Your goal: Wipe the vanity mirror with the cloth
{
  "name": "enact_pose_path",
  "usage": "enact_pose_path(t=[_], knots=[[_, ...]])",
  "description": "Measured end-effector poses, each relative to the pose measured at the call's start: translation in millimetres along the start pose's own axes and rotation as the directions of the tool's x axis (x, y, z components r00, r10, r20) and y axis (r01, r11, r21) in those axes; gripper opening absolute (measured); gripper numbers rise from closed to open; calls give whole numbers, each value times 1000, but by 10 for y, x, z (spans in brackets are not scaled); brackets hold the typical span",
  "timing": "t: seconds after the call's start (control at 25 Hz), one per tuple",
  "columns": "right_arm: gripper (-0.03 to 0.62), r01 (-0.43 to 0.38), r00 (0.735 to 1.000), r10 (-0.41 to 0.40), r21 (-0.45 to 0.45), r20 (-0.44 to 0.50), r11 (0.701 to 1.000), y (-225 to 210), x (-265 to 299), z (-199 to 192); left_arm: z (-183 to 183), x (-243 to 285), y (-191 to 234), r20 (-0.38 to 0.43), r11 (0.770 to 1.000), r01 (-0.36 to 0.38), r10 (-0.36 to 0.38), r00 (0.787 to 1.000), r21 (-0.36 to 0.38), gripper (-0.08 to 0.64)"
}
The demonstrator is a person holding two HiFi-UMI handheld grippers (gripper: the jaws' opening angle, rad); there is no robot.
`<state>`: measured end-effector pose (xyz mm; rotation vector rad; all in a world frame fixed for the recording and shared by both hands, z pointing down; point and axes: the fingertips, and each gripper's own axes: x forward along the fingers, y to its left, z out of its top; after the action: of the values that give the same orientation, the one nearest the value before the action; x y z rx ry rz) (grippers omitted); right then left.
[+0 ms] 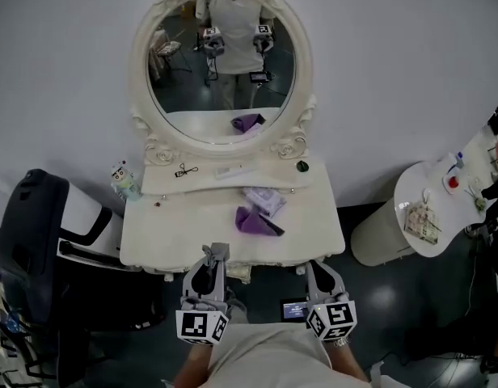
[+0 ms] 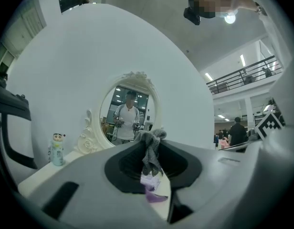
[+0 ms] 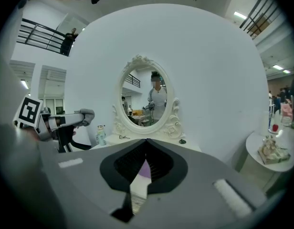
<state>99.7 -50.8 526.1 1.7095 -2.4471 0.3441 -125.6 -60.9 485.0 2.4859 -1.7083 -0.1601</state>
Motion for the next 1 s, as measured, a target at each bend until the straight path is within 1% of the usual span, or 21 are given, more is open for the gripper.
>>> enact_pose_path(t=[0.16,0.28,0.36,0.48,0.56,0.64,0.72,0.76,0.88,1.0], knots=[[8,80,996,-80,19,32,997,-112,506,268,158,576,335,-1,999,51,-51,999,1,72],[8,124,991,-127,52,47,991,-92,836,379,291,940,583,-3,997,79,-79,997,11,72],[8,136,989,-139,63,41,989,-36,1019,416,354,1167,721,-11,996,89,-89,996,17,72],[8,139,990,-140,38,32,990,-9,1162,457,444,1437,826,-9,996,85,-85,996,6,72],[8,154,988,-155,37,27,987,-94,1235,450,571,1613,838,10,996,86,-86,996,0,72],[8,163,986,-165,69,17,984,-222,1343,431,750,1835,824,26,995,94,-94,995,15,72],[8,158,987,-160,95,13,983,-341,1495,454,951,2092,812,38,995,93,-95,995,37,72],[8,150,988,-152,88,14,985,-385,1575,487,1050,2214,804,45,995,88,-90,995,42,71],[8,109,993,-110,25,37,994,-466,1774,636,1348,2539,733,62,996,78,-80,995,44,71],[8,49,998,-49,-2,50,999,-580,1942,761,1716,2850,562,95,994,96,-101,990,58,71]])
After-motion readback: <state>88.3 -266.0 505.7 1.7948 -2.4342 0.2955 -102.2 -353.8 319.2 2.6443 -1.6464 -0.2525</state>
